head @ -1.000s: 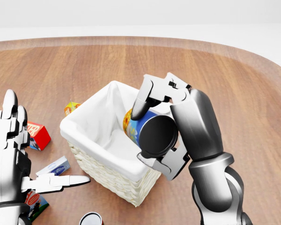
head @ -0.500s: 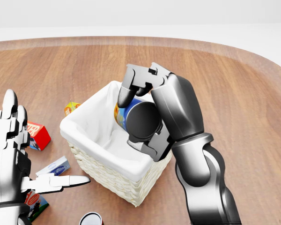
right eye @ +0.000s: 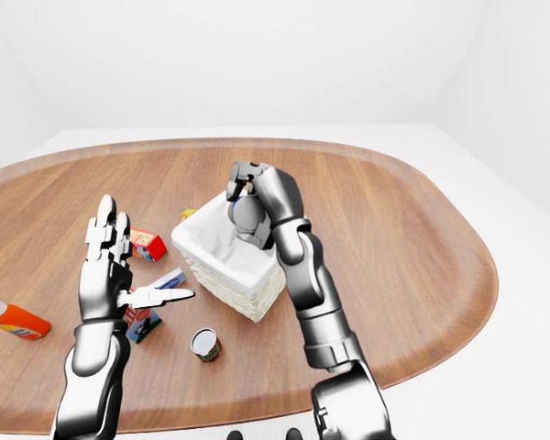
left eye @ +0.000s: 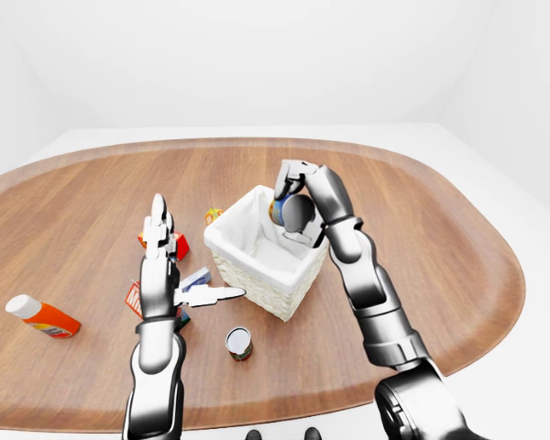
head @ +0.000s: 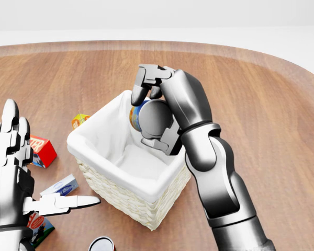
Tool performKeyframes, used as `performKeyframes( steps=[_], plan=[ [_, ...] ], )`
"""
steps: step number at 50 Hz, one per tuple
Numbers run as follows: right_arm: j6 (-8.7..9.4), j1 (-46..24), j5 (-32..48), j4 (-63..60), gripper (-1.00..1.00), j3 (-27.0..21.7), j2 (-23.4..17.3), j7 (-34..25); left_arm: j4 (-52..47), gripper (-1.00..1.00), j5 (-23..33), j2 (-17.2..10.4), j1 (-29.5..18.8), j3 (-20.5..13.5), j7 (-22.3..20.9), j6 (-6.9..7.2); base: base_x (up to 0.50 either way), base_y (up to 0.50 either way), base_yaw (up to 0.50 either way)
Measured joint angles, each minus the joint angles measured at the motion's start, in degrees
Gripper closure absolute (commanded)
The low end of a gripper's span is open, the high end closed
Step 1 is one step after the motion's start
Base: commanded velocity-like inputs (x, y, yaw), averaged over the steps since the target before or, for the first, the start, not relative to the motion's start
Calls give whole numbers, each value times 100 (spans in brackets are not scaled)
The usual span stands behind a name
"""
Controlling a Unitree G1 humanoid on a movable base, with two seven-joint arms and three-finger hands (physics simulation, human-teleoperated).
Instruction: Pick up the alphabet soup, and put it in the basket.
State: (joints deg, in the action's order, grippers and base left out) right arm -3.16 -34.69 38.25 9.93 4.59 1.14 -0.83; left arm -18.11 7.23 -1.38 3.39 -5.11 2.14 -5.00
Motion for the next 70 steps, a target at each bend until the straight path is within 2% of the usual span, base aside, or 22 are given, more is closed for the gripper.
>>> performKeyframes(
  steps=[34, 70],
  plan=[
    [-184, -518, 410, 1568, 100, 92, 75, 87, -2, -100, 8, 1, 11, 3, -2, 0, 0, 0, 0],
    [-184, -1350, 748, 4076, 100, 83, 8, 1131, 23, -100, -5, 0, 3, 1, 1, 0, 0, 0, 0]
  ],
)
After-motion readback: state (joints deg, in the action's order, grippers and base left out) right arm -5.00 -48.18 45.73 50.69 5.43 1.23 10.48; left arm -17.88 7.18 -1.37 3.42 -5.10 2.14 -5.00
